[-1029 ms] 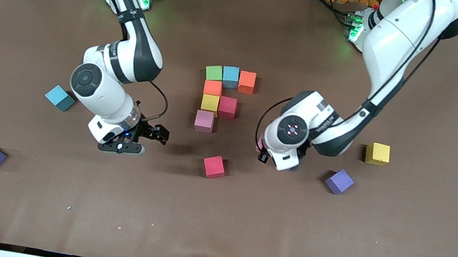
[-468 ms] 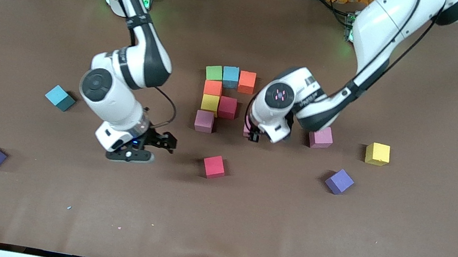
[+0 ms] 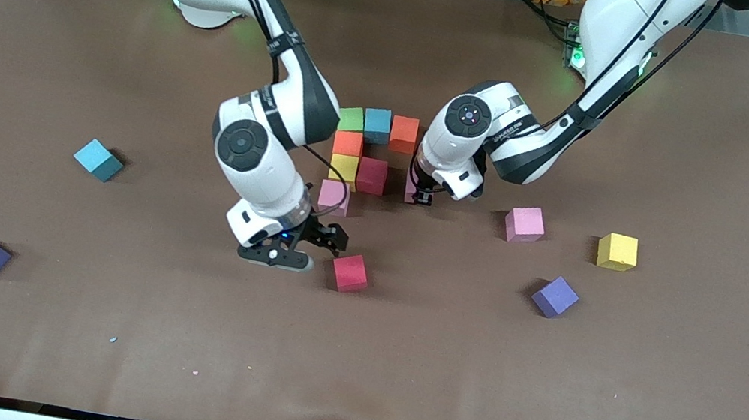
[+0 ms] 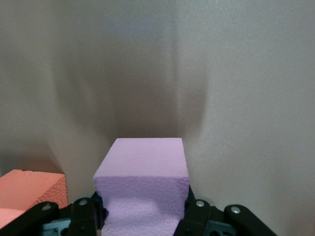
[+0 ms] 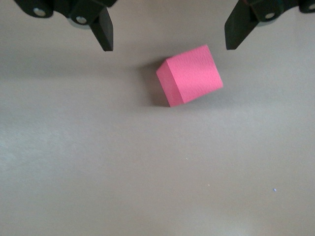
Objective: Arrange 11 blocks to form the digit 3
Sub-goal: 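Grasp pink with the right gripper while the left gripper lowers light pink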
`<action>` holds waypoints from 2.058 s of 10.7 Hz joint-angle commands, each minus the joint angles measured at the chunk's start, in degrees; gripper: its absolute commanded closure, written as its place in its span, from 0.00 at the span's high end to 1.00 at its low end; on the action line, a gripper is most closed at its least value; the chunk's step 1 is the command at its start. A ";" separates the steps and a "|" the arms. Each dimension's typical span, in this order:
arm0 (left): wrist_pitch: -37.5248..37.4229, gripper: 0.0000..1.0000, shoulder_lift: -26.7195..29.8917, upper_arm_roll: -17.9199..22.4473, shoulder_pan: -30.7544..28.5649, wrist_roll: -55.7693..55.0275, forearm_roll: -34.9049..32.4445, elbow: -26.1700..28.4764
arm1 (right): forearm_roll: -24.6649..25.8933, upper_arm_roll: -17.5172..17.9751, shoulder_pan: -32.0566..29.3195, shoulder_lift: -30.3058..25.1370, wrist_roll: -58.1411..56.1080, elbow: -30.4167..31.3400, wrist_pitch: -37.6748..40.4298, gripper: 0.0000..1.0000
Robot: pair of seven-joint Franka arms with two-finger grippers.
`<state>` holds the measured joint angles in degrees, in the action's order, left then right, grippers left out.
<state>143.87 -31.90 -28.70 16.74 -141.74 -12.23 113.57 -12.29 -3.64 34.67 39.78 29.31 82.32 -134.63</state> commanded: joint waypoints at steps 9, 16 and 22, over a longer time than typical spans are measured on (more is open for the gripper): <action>4.49 0.00 -5.54 1.98 4.34 -0.82 0.10 -2.03 | 10.62 -0.23 3.39 14.62 -4.79 -16.05 -2.03 1.00; 4.49 0.01 -7.21 2.07 5.58 -0.20 0.02 -3.26 | 10.71 -0.23 4.88 16.90 -3.91 -15.70 -4.85 1.00; 4.49 0.01 -7.74 2.07 6.28 -0.29 0.10 -4.49 | 10.88 -0.23 5.50 17.87 -4.08 -14.91 -7.23 0.88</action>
<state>147.36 -35.75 -27.01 21.49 -141.79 -12.23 111.34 -2.89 -3.66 40.05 57.21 24.39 68.27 -141.59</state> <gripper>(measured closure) 0.436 0.000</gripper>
